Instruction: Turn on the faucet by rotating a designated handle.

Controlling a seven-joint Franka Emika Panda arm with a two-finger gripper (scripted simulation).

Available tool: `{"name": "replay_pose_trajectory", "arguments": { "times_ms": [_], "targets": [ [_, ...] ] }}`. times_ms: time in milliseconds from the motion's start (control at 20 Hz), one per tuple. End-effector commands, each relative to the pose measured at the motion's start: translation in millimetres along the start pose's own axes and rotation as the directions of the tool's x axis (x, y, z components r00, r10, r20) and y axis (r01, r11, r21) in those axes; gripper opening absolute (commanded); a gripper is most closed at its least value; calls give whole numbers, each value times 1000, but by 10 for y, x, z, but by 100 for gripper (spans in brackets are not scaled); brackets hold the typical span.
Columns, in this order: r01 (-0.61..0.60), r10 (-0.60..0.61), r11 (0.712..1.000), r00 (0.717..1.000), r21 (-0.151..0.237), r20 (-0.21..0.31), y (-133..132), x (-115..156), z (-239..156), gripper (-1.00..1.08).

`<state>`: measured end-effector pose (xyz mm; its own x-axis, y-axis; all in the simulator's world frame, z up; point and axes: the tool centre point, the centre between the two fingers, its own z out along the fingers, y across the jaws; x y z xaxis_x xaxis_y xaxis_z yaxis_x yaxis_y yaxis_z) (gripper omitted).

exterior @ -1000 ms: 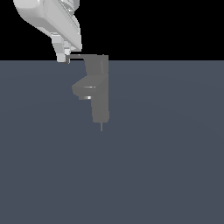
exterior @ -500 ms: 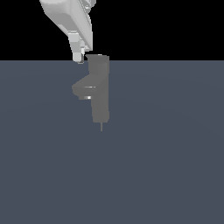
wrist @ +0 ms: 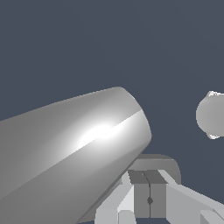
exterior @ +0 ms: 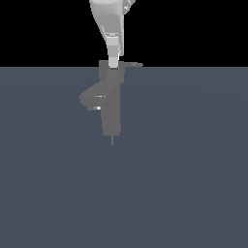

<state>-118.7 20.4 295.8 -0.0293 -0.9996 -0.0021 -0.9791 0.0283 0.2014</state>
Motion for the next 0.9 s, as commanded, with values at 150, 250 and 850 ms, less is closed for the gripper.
{"name": "replay_pose_trajectory", "arguments": {
  "times_ms": [150,250,850],
  "targets": [
    [-5,5,1000,1000,1,0,-106,146,-4,-100],
    [-6,6,1000,1000,1,0,-151,204,-6,-100],
    [-15,15,1000,1000,3,2,-398,527,-15,-100]
  ]
}}
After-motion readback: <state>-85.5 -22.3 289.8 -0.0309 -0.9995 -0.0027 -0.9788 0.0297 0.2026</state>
